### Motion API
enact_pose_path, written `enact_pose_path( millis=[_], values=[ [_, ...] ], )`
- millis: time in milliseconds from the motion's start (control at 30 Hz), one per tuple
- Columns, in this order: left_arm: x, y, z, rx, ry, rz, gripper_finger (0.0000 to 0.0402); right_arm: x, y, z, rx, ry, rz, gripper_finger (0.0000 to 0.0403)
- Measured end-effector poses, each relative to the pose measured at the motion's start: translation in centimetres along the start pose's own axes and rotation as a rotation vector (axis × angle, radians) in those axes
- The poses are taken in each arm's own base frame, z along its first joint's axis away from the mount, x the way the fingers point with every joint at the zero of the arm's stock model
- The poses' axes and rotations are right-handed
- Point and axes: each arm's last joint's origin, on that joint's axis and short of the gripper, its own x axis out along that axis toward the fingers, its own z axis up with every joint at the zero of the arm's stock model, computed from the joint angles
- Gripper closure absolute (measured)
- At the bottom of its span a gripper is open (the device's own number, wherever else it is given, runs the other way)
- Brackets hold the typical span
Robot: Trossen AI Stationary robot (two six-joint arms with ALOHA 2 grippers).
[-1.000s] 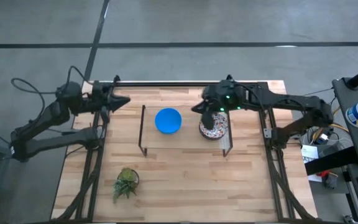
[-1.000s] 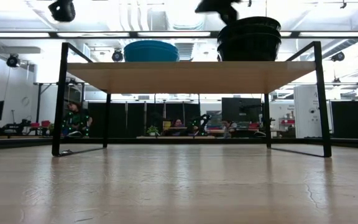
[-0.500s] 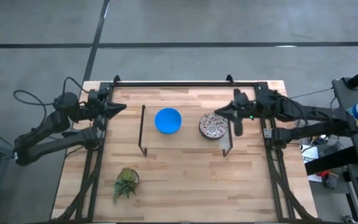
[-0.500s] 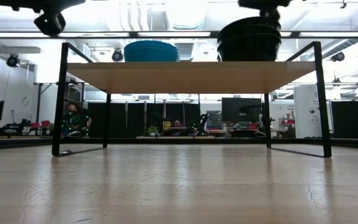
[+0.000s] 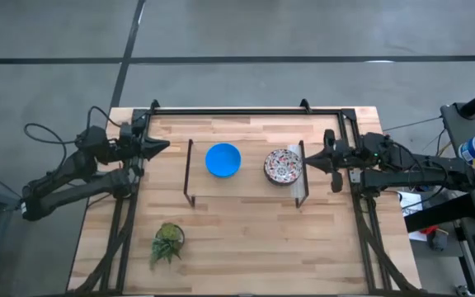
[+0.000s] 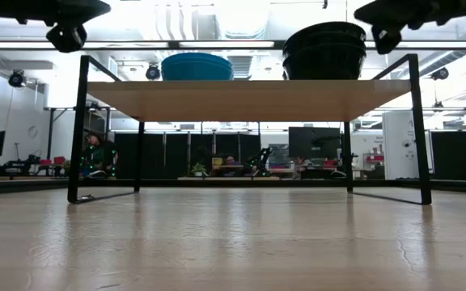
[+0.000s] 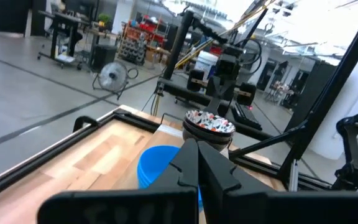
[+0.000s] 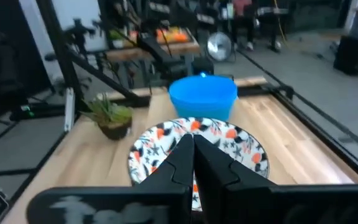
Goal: Pick & Place Mini bowls
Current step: Return to Home Position
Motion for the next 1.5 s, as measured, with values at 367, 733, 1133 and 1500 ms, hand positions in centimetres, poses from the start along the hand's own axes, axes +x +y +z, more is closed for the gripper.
enact_pose_path(
  millis=[367,733,1133,1500],
  values=[
    [-1.2,0.4,-2.6,0.017,-0.078,-0.026,0.0401,-3.2,0.1,-2.6,0.013,-0.141,0.032,0.0394],
    [-2.9,0.5,-4.5,0.072,-0.183,-0.057,0.0402,-4.9,-0.2,-6.5,0.008,-0.255,0.026,0.0394],
    [-0.6,2.8,-9.0,0.057,-0.348,-0.104,0.0401,-2.6,-1.0,-10.3,-0.005,-0.303,0.022,0.0394],
    [0.0,3.5,-10.4,0.024,-0.235,-0.05,0.0401,-2.0,-1.2,-11.7,0.007,-0.208,0.01,0.0394]
  ],
)
